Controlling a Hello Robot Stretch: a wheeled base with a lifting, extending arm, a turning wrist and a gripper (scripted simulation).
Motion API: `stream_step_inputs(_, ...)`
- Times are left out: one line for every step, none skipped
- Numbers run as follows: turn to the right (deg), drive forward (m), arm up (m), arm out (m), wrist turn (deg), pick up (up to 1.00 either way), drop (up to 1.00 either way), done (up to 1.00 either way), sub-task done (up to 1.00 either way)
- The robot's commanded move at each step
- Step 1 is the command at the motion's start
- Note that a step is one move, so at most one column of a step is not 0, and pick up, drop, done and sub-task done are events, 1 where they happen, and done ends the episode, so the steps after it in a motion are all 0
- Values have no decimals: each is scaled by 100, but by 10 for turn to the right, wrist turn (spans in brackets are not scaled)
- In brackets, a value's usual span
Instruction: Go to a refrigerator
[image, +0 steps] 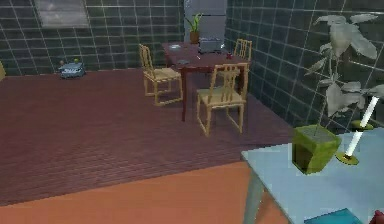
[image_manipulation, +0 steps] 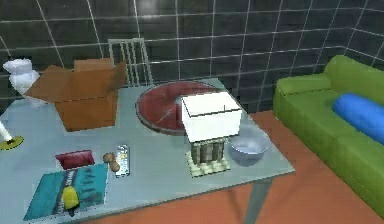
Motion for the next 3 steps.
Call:
stream_step_inputs(-210, 0, 0, 0, 0, 0, 0, 0, 0)
stream_step_inputs(0, 100, 0, 0, 0, 0, 0, 0, 0)
stream_step_inputs(-30, 0, 0, 0, 0, 0, 0, 0, 0)
